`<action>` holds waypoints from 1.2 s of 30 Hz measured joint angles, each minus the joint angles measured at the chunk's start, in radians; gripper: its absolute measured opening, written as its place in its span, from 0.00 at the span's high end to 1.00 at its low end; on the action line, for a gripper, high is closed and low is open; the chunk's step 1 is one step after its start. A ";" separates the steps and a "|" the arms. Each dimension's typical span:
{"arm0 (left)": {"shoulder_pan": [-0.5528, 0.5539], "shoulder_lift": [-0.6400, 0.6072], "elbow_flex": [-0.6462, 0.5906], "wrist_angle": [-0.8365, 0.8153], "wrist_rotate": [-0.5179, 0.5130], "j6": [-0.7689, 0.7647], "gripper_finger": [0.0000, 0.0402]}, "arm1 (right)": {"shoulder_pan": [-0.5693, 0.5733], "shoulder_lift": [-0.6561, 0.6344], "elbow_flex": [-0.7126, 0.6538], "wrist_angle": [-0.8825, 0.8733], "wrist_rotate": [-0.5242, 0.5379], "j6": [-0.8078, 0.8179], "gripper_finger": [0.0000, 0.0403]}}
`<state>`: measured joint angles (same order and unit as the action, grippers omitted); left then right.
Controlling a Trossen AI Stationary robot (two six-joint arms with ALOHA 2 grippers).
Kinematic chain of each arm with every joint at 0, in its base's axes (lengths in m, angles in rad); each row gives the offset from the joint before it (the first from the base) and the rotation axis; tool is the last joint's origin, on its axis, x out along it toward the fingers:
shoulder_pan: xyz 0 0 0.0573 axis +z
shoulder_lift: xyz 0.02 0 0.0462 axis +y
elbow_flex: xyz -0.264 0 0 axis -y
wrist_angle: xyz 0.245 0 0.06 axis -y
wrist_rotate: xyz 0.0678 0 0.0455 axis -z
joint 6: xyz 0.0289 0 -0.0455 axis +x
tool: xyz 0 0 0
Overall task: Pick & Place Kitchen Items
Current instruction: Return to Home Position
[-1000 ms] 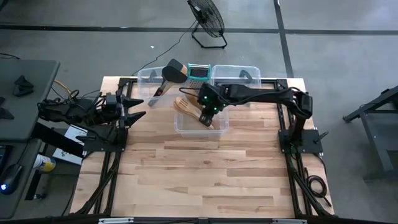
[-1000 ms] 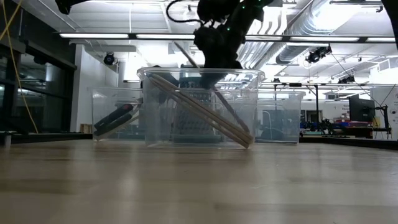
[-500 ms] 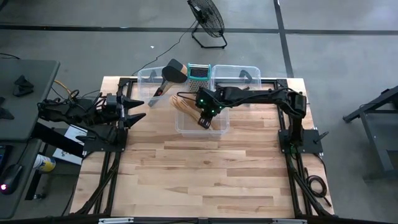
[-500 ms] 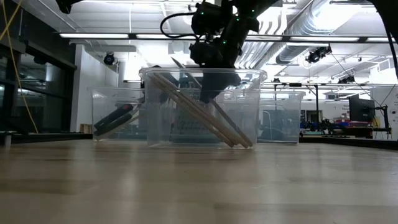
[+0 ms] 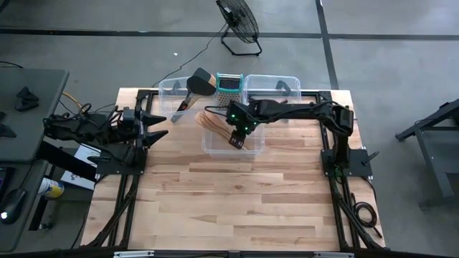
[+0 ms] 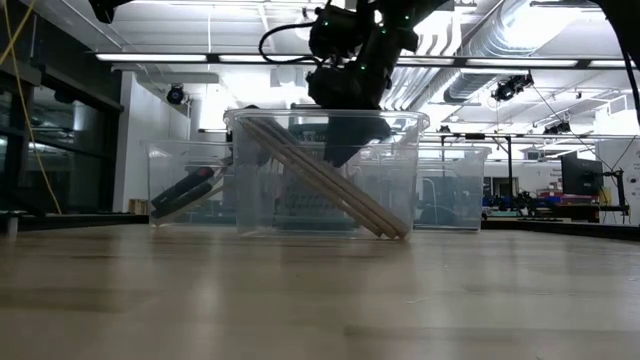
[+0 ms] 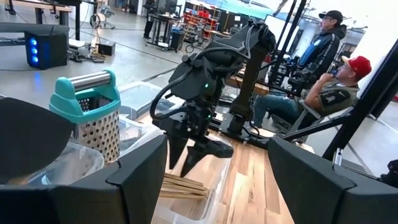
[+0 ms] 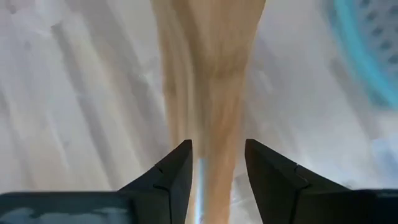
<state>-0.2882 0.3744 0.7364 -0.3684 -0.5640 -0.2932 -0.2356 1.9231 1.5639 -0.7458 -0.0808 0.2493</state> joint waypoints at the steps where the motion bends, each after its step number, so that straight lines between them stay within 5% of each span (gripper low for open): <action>1: 0.000 0.000 0.000 0.000 0.000 0.000 0.31 | 0.000 -0.004 0.000 -0.013 -0.021 0.011 0.65; 5: 0.000 0.000 0.000 -0.001 0.000 0.000 0.31 | 0.000 -0.035 0.000 -0.042 -0.053 0.056 0.64; 19: 0.000 0.002 0.000 -0.002 -0.003 0.000 0.31 | 0.100 -0.247 -0.020 -0.127 0.207 0.097 0.65; 25: 0.000 0.002 0.000 -0.075 -0.003 0.000 0.31 | 0.172 -0.356 -0.229 0.015 0.256 0.168 0.65; 36: 0.000 0.003 0.000 -0.135 -0.003 0.000 0.31 | 0.289 -0.661 -0.723 0.608 0.169 0.345 0.65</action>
<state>-0.2882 0.3771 0.7364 -0.5034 -0.5671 -0.2935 0.0532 1.2622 0.8407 -0.1375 0.0881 0.5940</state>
